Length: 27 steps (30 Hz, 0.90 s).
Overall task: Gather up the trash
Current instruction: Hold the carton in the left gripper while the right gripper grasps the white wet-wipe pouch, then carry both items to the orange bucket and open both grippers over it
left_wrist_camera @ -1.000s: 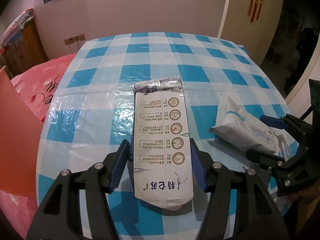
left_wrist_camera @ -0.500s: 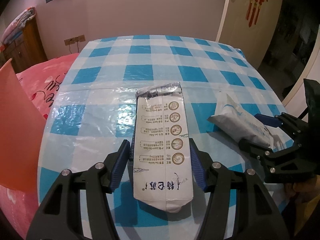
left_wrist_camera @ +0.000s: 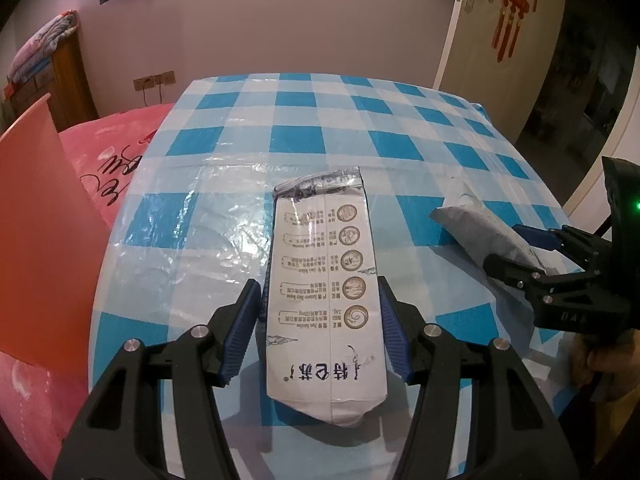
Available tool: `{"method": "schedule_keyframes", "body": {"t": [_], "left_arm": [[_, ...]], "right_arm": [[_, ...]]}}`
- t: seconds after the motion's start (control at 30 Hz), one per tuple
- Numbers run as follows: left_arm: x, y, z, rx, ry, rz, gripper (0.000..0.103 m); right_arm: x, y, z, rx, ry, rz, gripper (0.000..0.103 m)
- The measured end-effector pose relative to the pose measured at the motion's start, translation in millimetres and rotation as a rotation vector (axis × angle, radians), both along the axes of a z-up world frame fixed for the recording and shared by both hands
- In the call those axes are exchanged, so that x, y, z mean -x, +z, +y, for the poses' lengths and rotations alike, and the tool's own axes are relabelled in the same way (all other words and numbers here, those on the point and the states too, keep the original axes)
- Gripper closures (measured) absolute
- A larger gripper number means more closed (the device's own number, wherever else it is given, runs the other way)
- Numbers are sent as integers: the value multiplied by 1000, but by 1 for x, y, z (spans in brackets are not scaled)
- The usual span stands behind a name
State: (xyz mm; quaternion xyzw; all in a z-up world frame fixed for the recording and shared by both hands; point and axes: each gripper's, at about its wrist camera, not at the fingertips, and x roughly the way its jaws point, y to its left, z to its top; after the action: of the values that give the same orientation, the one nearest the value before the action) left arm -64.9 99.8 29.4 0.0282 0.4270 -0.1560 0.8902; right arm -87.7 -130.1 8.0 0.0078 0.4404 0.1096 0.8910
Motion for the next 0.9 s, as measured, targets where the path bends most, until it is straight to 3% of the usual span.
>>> {"method": "schedule_keyframes", "body": {"t": [0.23, 0.63, 0.9], "left_arm": [[3, -2, 2, 1, -13, -3, 44], [0, -17, -9, -39, -14, 32, 32], [-1, -17, -16, -74, 6, 16, 37]], "right_arm": [[4, 2, -2, -19, -39, 8, 30], [12, 8, -1, -9, -69, 6, 30], [19, 15, -4, -20, -93, -7, 31]]}}
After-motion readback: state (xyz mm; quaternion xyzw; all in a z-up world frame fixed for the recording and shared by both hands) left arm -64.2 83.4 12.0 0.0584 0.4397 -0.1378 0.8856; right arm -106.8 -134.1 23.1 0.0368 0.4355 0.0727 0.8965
